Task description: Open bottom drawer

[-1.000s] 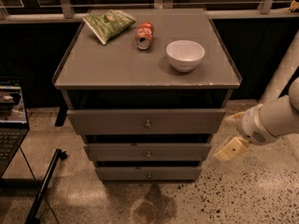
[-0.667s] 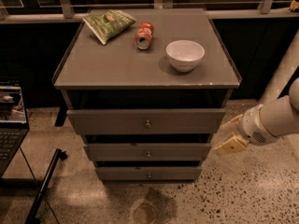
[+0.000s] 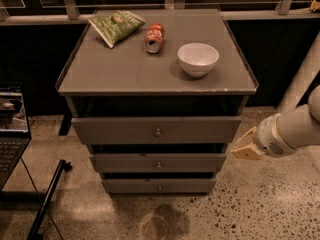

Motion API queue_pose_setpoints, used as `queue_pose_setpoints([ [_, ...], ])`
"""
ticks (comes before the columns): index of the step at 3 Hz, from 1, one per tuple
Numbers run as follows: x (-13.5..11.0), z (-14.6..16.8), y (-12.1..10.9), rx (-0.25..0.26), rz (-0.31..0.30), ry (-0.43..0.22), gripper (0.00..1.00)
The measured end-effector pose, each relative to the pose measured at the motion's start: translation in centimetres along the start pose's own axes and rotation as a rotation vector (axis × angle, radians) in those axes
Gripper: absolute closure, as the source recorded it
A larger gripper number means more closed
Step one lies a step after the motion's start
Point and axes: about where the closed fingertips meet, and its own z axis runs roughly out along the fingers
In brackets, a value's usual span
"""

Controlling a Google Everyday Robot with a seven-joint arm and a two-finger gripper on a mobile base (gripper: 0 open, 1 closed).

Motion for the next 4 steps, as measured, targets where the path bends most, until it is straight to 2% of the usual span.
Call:
queue_pose_setpoints([
  [1,1.1,3.7,1.3,-0.034,0.073,-0.08,1.0],
  [3,2.7,15.0,3.4,-0.101,0.309,-0.338,1.0],
  [4,2.7,19.2,4.6,-0.075,0.389,-0.364,1.0],
])
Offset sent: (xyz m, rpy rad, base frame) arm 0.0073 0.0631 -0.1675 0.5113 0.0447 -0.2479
